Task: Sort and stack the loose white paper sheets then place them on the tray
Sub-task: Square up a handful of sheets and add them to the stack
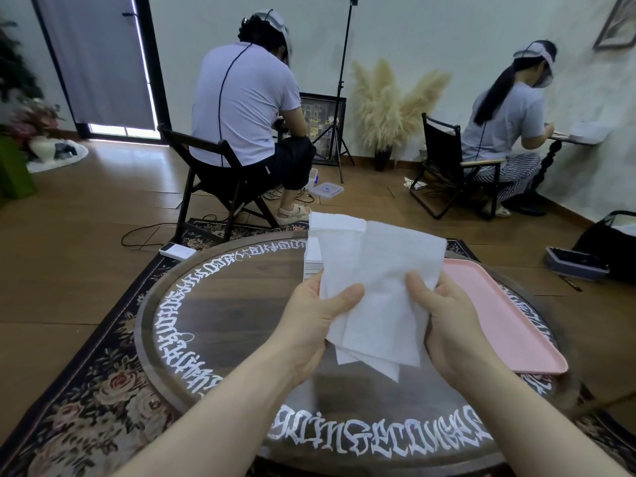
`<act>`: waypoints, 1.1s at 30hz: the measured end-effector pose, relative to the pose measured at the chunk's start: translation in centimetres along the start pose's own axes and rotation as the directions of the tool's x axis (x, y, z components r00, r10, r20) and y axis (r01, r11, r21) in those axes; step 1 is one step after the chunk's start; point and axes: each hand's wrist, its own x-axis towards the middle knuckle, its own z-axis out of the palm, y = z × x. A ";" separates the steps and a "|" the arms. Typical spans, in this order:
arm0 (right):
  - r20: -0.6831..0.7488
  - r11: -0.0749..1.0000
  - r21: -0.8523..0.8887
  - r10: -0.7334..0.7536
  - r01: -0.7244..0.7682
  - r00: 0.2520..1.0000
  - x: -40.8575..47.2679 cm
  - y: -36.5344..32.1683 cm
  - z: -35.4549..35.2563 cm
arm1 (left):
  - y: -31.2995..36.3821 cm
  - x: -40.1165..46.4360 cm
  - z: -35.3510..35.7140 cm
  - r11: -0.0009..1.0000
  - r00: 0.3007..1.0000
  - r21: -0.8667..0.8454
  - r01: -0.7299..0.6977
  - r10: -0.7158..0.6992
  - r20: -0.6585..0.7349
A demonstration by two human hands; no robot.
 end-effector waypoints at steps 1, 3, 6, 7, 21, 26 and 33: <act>-0.023 0.999 0.039 0.013 -0.012 1.000 0.1 0.0 0.0 | -0.1 0.0 -0.1 1.000 1.000 0.012 -0.003 0.003 -0.027; -0.082 0.997 0.064 0.037 -0.031 0.996 0.4 0.0 -0.3 | -0.1 0.1 -0.2 1.000 0.997 0.030 -0.006 0.008 -0.074; -0.146 0.992 0.092 0.102 -0.089 0.984 0.9 -0.3 -1.3 | 0.4 0.3 -0.5 0.998 0.988 0.030 -0.062 0.065 -0.137; -0.131 0.987 0.113 0.128 -0.114 0.983 1.0 -0.5 -1.6 | 0.6 0.4 -0.6 0.995 0.983 0.030 -0.095 0.098 -0.152; -0.024 1.000 -0.019 0.022 -0.022 0.999 0.5 0.0 -2.0 | 0.9 0.4 -0.5 0.969 0.972 0.229 -0.091 0.136 -0.190; 0.047 0.971 -0.111 -0.205 0.209 0.978 0.4 -0.5 -2.1 | 1.4 0.5 -1.5 0.862 0.906 0.469 -0.190 0.338 -0.255; 0.246 0.983 -0.024 -0.173 0.184 0.954 0.0 -0.6 -1.9 | 1.3 0.9 -2.0 0.843 0.949 0.523 -0.127 0.257 -0.183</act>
